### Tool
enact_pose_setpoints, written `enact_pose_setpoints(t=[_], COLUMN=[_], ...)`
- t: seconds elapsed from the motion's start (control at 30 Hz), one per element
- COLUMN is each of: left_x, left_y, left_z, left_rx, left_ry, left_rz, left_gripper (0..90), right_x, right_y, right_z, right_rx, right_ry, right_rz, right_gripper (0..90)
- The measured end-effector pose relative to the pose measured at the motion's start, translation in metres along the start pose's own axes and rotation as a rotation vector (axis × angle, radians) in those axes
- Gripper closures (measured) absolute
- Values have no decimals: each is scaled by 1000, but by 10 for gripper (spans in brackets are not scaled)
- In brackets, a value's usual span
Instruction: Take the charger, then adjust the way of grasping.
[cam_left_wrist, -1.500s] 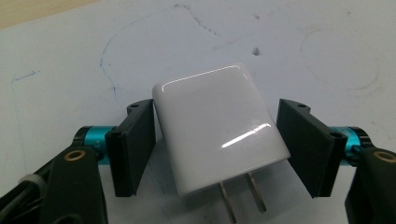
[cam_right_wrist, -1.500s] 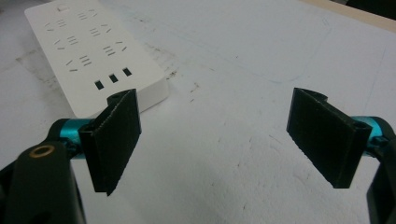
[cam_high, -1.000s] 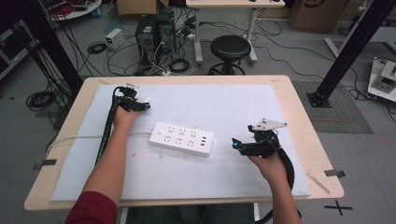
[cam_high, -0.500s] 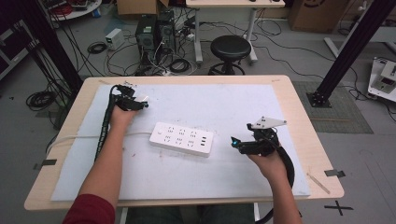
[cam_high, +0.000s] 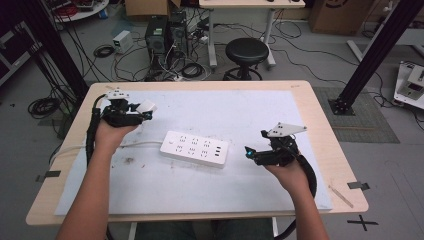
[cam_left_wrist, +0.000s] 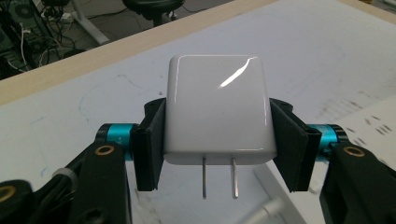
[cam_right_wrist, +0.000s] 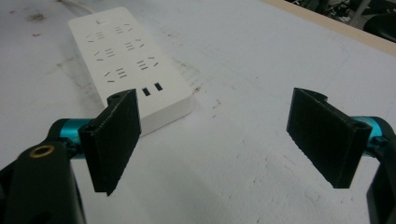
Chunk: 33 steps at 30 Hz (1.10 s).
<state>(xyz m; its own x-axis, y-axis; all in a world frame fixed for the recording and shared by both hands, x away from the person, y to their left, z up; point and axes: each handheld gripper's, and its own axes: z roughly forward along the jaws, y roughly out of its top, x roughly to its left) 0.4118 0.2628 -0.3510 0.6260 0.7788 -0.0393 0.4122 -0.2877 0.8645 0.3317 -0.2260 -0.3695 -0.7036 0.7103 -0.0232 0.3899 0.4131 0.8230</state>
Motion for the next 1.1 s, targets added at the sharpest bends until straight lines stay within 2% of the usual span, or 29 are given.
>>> enact_pose_setpoints(t=[0.17,0.37,0.5,0.73,0.9,1.1], left_x=[-25,-44,-53,-65,-78,-100], left_y=[-4,-8,-12,-17,-21,-32], left_z=[-29,-43,-44,-41,-39,-32], left_rx=[-26,-38,-43,-48,-66,-75], left_ry=[-11,-58,-97,-159,-211,-293], left_rz=[54,108,143,179,227,306], left_gripper=[424,424,424,424,424,424], right_x=[2,1,1,4,14,31], right_y=[2,0,-2,1,8,14], right_z=[-10,-15,-13,-5,4,15], right_rx=[-20,-23,-18,-5,4,23], right_ry=[10,24,30,61,109,200], right_rz=[-12,-16,-1,-16,-32,-9], right_gripper=[180,180,180,179,179,179])
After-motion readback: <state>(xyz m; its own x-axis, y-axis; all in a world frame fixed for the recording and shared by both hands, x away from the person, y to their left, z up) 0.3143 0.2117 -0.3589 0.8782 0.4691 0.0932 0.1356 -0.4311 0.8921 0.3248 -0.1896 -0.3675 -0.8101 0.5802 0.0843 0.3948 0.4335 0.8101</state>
